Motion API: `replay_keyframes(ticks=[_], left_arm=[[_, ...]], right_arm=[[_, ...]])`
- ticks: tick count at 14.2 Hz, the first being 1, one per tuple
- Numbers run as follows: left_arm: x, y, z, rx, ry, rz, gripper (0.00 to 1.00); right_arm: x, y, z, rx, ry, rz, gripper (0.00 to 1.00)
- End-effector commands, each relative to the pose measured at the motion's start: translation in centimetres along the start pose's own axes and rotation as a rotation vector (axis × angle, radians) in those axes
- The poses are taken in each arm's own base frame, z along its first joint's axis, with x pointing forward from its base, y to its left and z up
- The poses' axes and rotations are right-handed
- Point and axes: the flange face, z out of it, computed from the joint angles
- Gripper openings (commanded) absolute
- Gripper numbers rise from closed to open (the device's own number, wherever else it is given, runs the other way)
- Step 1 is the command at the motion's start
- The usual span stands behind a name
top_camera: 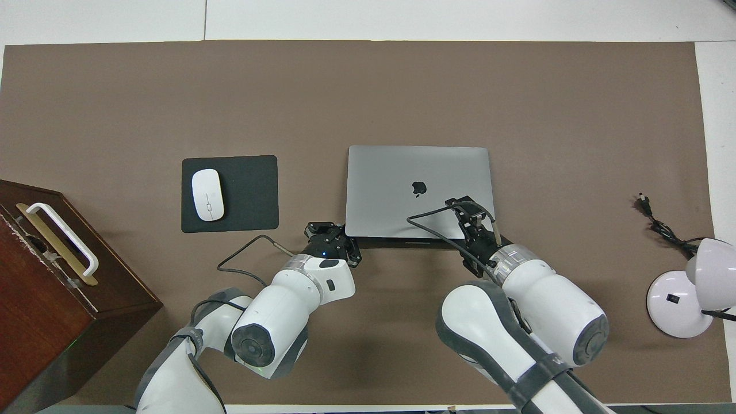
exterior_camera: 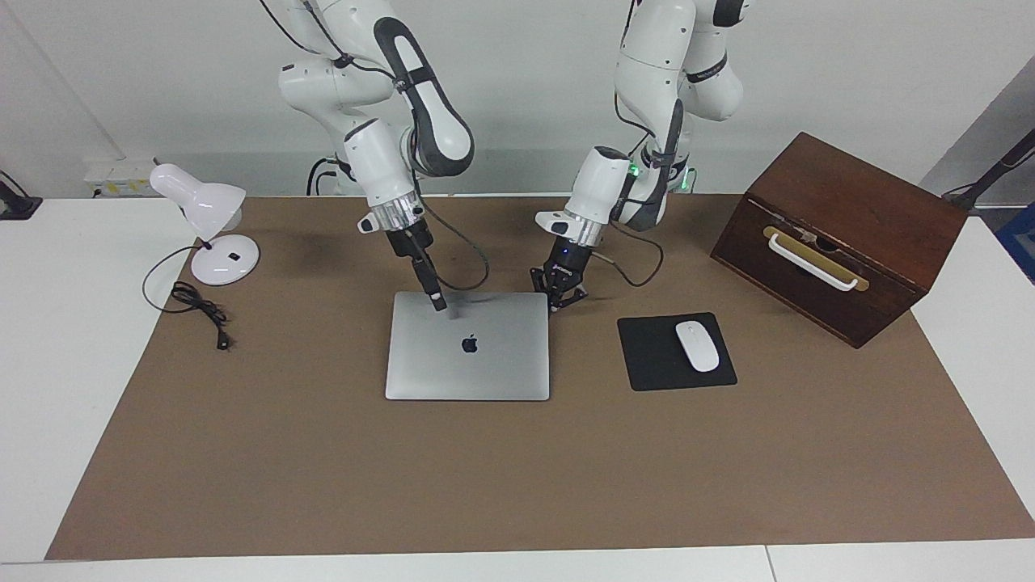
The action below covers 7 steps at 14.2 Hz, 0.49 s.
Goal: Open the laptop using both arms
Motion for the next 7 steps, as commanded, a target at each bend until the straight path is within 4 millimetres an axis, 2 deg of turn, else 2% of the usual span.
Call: replay_keyframes(ticks=[1, 4, 7], left_arm=[[-0.4, -0.6, 0.9, 0.015, 0.000, 0.010, 0.00], [-0.7, -0.6, 1.1, 0.015, -0.008, 0.011, 0.00], [-0.8, -0.5, 1.2, 0.014, -0.011, 0.012, 0.00]], right_arm=[[0.8, -1.1, 0.3, 0.018, -0.011, -0.006, 1.00], [0.7, -2.7, 0.4, 0.044, -0.020, 0.002, 1.00], [0.1, -5.3, 0.6, 0.087, -0.037, 0.009, 1.00]])
